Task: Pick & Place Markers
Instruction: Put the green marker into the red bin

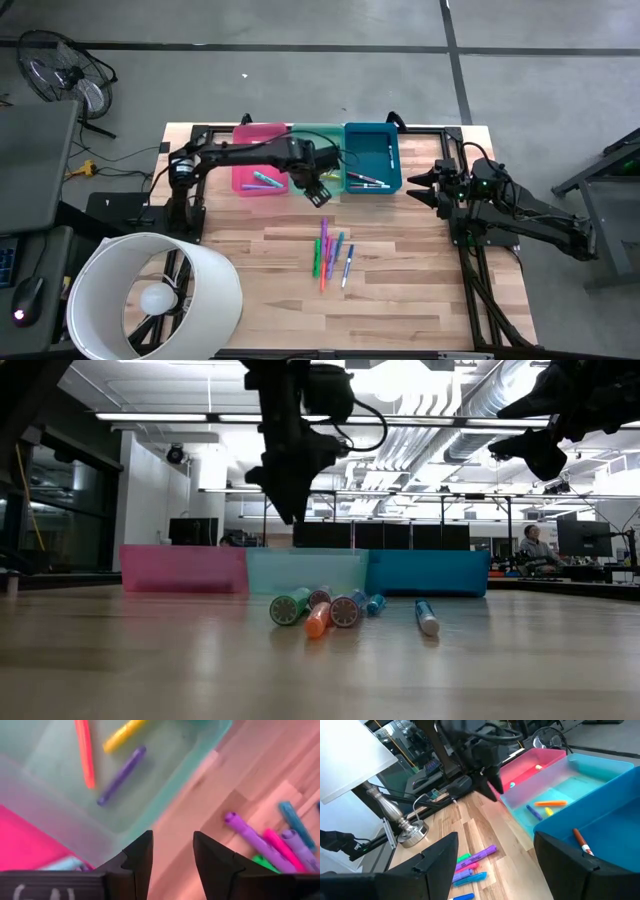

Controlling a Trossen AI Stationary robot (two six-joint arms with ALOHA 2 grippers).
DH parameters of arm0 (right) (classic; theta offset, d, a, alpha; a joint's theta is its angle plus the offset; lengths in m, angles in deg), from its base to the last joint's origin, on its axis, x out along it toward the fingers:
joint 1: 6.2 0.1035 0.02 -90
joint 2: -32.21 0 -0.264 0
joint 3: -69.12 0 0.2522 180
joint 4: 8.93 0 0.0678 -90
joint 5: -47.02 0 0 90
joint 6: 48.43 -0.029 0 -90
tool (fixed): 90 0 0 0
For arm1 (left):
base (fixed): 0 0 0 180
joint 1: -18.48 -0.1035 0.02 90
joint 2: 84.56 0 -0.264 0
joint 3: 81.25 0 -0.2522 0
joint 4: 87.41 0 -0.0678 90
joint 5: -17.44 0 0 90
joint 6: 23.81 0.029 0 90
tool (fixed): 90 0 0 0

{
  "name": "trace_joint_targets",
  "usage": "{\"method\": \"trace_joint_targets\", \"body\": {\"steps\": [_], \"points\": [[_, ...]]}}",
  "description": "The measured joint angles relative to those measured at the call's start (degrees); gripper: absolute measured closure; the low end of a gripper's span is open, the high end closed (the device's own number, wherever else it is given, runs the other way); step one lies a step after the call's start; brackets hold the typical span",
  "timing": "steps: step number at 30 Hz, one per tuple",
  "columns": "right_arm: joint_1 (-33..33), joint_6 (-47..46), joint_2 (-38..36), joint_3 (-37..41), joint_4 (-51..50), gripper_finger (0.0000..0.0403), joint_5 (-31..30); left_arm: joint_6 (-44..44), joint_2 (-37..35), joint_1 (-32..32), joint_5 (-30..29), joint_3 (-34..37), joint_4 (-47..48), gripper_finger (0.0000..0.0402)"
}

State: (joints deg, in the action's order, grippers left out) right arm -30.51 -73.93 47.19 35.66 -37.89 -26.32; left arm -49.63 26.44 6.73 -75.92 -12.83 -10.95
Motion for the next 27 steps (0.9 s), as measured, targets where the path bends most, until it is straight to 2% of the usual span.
{"method": "trace_joint_targets", "body": {"steps": [14, 27], "points": [[0.00, 0.00, 0.02, 0.00, 0.00, 0.0153, -0.01, -25.15, 0.02, 10.12, 0.91, -0.02, 2.31, 0.0266], [-0.01, 0.00, 0.02, 0.00, 0.00, 0.0153, -0.01, -44.29, 1.75, 19.40, -1.88, -0.09, 2.45, 0.0266]]}}
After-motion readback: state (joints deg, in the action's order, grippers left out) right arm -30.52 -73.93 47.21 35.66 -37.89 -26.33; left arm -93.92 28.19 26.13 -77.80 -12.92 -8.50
